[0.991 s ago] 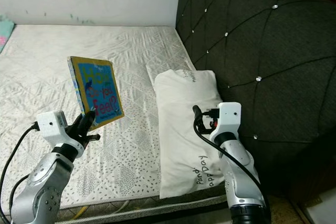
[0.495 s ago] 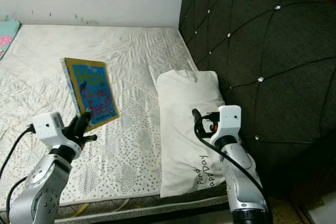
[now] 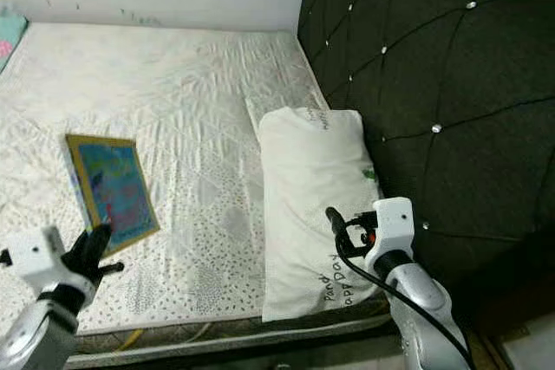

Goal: Clean up the room

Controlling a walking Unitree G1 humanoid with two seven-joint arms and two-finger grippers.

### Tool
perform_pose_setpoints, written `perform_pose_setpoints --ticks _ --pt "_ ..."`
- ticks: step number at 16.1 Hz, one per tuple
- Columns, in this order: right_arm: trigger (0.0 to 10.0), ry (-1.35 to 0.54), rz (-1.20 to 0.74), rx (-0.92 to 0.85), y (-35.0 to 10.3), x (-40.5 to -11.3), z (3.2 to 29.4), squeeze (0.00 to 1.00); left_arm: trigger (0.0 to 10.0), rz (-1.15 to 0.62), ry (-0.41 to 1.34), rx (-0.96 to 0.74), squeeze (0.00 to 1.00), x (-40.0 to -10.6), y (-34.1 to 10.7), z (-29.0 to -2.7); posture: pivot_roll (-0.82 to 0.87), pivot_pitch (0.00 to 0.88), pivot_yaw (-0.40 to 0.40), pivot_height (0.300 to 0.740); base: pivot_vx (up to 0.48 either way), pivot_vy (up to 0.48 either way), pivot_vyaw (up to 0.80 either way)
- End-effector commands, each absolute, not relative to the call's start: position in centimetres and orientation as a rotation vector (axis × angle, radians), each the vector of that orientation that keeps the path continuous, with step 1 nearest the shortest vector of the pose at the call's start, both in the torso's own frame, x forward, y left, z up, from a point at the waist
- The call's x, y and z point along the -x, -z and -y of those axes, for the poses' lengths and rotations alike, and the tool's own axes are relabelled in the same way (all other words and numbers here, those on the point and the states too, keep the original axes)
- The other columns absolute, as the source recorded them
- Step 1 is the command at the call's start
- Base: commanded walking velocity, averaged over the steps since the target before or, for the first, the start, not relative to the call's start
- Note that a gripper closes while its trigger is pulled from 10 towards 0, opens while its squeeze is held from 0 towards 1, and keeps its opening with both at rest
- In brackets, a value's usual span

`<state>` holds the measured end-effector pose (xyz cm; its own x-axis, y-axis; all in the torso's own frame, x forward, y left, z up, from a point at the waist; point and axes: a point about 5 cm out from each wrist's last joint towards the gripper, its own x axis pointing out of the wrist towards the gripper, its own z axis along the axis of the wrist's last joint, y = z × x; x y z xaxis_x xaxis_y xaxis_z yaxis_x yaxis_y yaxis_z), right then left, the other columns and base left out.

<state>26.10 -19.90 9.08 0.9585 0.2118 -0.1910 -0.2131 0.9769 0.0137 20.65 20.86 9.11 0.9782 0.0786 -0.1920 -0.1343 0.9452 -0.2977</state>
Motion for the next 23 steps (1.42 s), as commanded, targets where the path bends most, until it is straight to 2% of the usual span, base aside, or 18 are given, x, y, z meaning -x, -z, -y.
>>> perform_pose_setpoints --ticks 1,6,8,10,12,14,16,17,20,22,23 --pt "10.0 -0.225 -0.188 0.02 -9.5 -26.1 20.1 0.0 10.0 -0.122 -0.092 0.316 0.0 -20.9 -10.4 -20.7 -0.04 0.095 -0.092 0.74 0.0 0.0 0.0" --pt "10.0 -0.286 -0.193 -0.032 -9.8 -25.9 19.0 0.0 10.0 -0.118 -0.09 0.304 0.0 -21.0 -10.5 -20.4 -0.04 0.091 -0.094 0.74 0.0 0.0 0.0" --pt "10.0 -0.488 -0.224 -0.075 -10.5 -24.0 17.4 0.0 10.0 -0.11 -0.088 0.297 0.0 -21.1 -10.8 -20.4 -0.04 0.091 -0.092 0.74 0.0 0.0 0.0" --pt "10.0 -0.547 -0.253 -0.07 -10.7 -21.6 17.8 0.0 10.0 -0.105 -0.086 0.292 0.0 -21.2 -10.9 -20.5 -0.05 0.091 -0.092 0.74 0.0 0.0 0.0" --pt "10.0 -0.515 -0.264 0.0 -10.2 -20.5 18.9 0.0 10.0 -0.097 -0.092 0.29 0.0 -21.3 -11.1 -20.5 -0.06 0.09 -0.09 0.74 0.0 0.0 0.0" --pt "10.0 -0.371 -0.231 0.141 -8.8 -20.5 21.0 0.0 10.0 -0.085 -0.091 0.281 0.0 -21.7 -11.1 -19.9 -0.06 0.075 -0.081 0.74 0.0 0.0 0.0" --pt "10.0 -0.195 -0.183 0.115 -7.8 -20.7 22.6 0.0 10.0 -0.059 -0.094 0.282 0.0 -22.4 -11.4 -19.9 -0.06 0.065 -0.074 0.74 0.0 0.0 0.0" --pt "10.0 -0.168 -0.176 0.105 -8.1 -20.8 22.6 0.0 10.0 -0.048 -0.096 0.276 0.0 -22.7 -11.6 -19.9 -0.06 0.06 -0.071 0.74 0.0 0.0 0.0" --pt "10.0 -0.203 -0.04 0.001 -11.2 -22.1 20.7 0.0 10.0 -0.017 -0.106 0.265 0.0 -23.2 -12.0 -19.9 -0.06 0.051 -0.063 0.74 0.0 0.0 0.0" --pt "10.0 -0.271 0.098 -0.087 -14.8 -24.6 17.3 0.0 10.0 0.002 -0.096 0.272 0.0 -23.1 -12.2 -19.2 -0.05 0.039 -0.072 0.74 0.0 0.0 0.0" --pt "10.0 -0.291 0.123 -0.126 -15.3 -25.3 16.1 0.0 10.0 0.006 -0.099 0.277 0.0 -23.1 -12.3 -19.0 -0.05 0.035 -0.075 0.74 0.0 0.0 0.0"
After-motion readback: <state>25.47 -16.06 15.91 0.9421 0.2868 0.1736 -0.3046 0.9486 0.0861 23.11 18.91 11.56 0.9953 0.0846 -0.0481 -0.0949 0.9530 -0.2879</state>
